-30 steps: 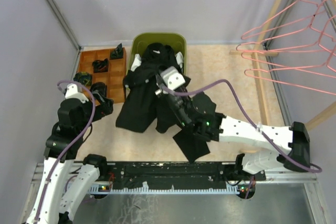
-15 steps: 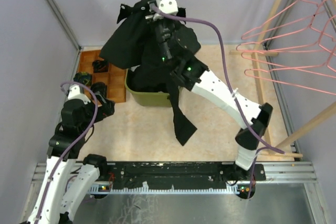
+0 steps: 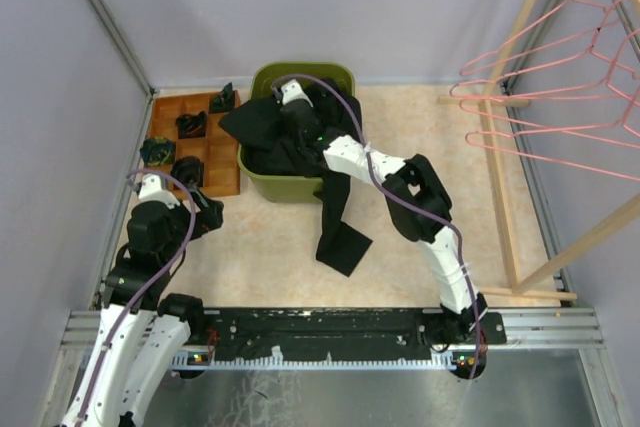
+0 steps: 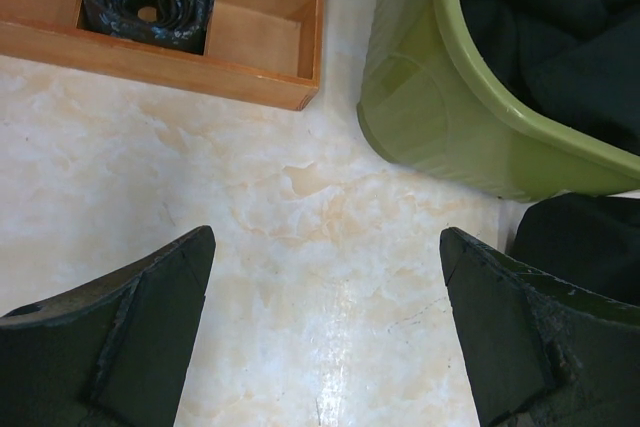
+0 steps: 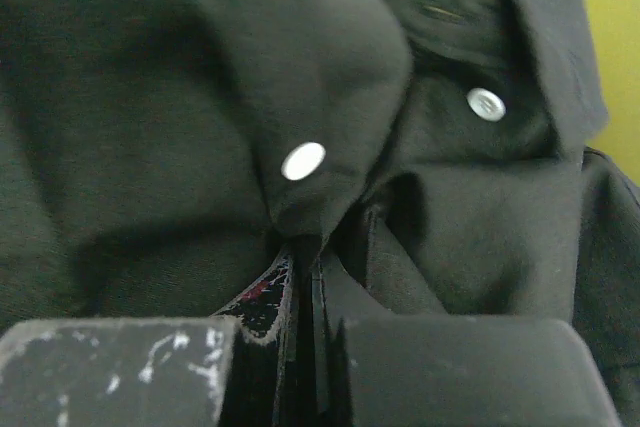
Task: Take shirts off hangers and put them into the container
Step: Place the shirt in the bin.
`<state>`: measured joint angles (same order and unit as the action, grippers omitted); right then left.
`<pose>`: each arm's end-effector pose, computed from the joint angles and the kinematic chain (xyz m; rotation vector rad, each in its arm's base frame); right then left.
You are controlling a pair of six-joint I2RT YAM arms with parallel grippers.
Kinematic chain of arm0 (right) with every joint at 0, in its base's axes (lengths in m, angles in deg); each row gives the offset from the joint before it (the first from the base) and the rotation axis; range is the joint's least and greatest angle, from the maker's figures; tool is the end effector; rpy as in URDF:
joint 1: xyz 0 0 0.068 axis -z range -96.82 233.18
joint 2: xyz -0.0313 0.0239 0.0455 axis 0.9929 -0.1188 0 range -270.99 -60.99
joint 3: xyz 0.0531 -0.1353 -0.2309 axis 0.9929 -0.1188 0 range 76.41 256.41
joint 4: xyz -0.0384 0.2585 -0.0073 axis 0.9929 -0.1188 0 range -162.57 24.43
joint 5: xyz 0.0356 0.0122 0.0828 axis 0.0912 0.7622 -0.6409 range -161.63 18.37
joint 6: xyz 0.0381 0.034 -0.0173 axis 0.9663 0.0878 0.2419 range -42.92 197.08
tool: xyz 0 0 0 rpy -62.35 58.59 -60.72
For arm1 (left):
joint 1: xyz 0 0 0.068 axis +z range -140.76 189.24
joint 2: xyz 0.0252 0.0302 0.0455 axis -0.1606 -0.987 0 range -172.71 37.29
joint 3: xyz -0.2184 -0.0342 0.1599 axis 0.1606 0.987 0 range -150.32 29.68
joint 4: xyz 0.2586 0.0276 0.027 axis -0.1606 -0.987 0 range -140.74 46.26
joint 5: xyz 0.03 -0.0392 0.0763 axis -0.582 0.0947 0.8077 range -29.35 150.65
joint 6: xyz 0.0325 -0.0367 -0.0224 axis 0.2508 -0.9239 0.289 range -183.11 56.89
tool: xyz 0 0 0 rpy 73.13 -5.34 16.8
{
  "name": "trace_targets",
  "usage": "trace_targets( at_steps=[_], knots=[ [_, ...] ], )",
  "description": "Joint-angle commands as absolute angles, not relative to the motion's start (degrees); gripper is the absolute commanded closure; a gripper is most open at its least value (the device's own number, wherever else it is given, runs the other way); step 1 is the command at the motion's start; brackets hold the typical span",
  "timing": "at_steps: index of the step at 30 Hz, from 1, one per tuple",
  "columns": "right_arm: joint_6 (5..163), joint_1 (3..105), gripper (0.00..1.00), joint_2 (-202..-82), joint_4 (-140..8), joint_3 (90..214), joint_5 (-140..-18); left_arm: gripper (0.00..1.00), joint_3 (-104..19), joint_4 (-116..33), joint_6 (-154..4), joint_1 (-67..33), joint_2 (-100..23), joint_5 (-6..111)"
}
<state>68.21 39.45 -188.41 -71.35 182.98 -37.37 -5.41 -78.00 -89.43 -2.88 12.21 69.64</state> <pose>0.3919 0.3473 0.2457 -0.5236 1.8849 -0.2098 0.1099 -0.0180 0.2822 -0.3474 1.9686 -0.2766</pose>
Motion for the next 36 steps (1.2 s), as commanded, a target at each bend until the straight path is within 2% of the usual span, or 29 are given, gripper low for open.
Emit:
trace_targets(
  at_steps=[1, 3, 5, 6, 9, 10, 12, 13, 18, 24, 28, 32, 36],
  knots=[
    [71.82, 39.79, 1.00, -187.07, -76.60, 182.94, -38.10, 0.01, -5.74, -74.59, -87.72, -2.65, 11.57, 69.67],
    [71.76, 40.28, 0.97, -187.75, -78.37, 184.35, -36.89, 0.01, -5.74, -74.55, -87.63, -2.65, 11.38, 69.42],
    [71.80, 40.60, 0.90, -187.60, -80.57, 186.08, -35.98, 0.01, -5.74, -74.58, -87.68, -2.62, 11.34, 69.50],
    [71.76, 40.68, 0.83, -186.50, -81.13, 186.56, -36.03, 0.01, -5.70, -74.58, -87.71, -2.62, 11.35, 69.51],
    [72.17, 40.70, 0.70, -182.32, -82.83, 187.98, -39.02, 0.01, -5.64, -74.59, -87.65, -2.67, 11.20, 69.61],
    [72.31, 40.66, 0.63, -180.64, -83.65, 188.75, -41.22, 0.01, -5.72, -74.59, -87.61, -2.63, 11.10, 69.61],
    [72.41, 40.66, 0.42, -177.42, -85.48, 190.63, -44.11, 0.01, -5.71, -74.59, -87.64, -2.62, 10.89, 69.51],
    [72.37, 40.70, 0.35, -175.99, -86.19, 191.58, -45.22, 0.01, -5.74, -74.52, -87.63, -2.62, 10.72, 69.50],
    [71.15, 40.44, 0.20, -169.38, -86.04, 191.76, -54.86, 0.01, -5.74, -74.50, -87.60, -2.62, 10.29, 69.43],
    [67.81, 35.80, 0.14, -169.04, -81.87, 189.41, -61.00, 0.01, -5.83, -74.67, -87.54, -2.62, 10.15, 69.74],
    [64.98, 31.96, 0.14, -174.36, -82.35, 193.99, -66.00, 0.01, -5.91, -74.85, -87.72, -2.62, 10.29, 70.01],
    [65.91, 30.69, 0.15, -182.42, -83.82, 202.68, -59.65, 0.01, -5.92, -74.85, -87.64, -2.63, 10.44, 70.27],
    [63.22, 30.08, 0.11, -186.50, -79.64, 202.97, -59.49, 0.01, -5.92, -74.63, -87.39, -2.62, 10.33, 70.23]
  ],
)
